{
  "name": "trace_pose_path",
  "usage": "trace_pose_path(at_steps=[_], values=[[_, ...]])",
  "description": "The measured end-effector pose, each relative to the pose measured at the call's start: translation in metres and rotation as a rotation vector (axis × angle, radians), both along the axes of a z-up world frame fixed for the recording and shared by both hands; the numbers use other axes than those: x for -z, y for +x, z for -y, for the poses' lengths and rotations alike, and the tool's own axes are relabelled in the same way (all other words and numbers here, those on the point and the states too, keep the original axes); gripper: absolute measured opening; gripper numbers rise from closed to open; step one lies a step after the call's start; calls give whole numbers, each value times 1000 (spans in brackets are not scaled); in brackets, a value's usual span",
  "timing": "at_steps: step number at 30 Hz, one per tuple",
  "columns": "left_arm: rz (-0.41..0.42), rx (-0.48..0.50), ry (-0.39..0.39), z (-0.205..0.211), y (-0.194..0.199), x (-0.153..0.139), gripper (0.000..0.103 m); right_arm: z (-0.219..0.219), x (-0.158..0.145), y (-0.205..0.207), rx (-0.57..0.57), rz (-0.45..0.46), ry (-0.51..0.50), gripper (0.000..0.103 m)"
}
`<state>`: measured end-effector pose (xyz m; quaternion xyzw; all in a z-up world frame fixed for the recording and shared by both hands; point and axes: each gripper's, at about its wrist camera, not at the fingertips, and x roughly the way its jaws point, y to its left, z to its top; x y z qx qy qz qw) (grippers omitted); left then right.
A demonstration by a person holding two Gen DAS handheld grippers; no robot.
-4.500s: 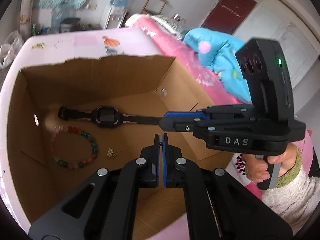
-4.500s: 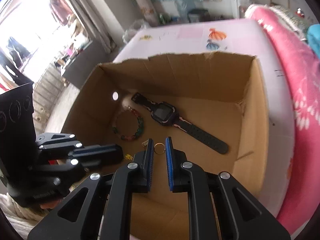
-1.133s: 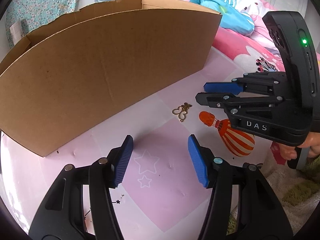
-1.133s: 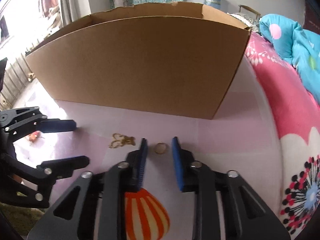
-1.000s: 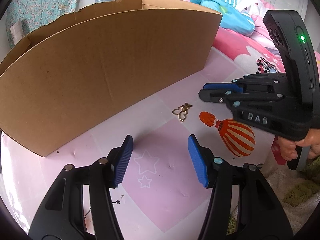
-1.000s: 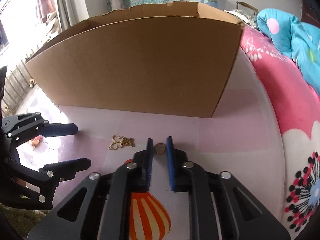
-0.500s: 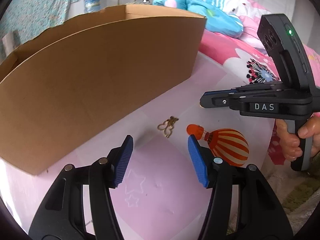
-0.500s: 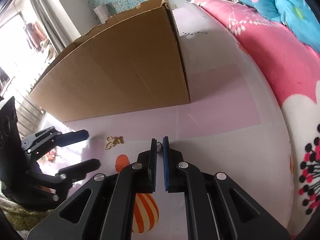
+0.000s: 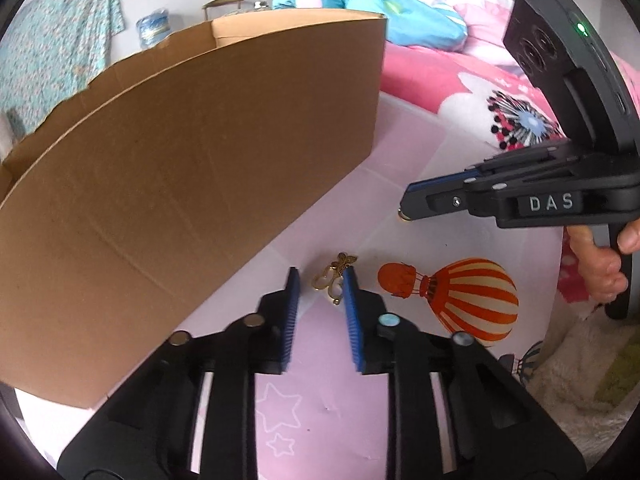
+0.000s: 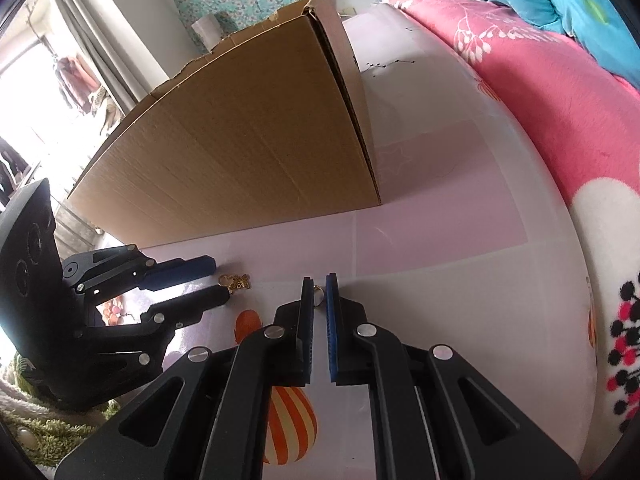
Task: Organize jewelry
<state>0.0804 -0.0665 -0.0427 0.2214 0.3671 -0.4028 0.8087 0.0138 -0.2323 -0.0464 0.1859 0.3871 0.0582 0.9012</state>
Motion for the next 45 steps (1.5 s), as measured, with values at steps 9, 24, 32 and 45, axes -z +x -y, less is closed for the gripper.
trace_pose_path(at_steps=[9,24,32,45], values=[[6,-1,19,-11,-9,0,5,0,0,2,8,-5,-2,6],[-61,-111,-54,-58,-15,-6,19,-1,-7,5,11,-43,-9,11],[-30,-115,-42,-48,-20,-5,28,0,-13,-1,32,-22,-6,29],[-10,-98,1,-34,-10,0,15,3,-11,-1,38,-18,9,29]])
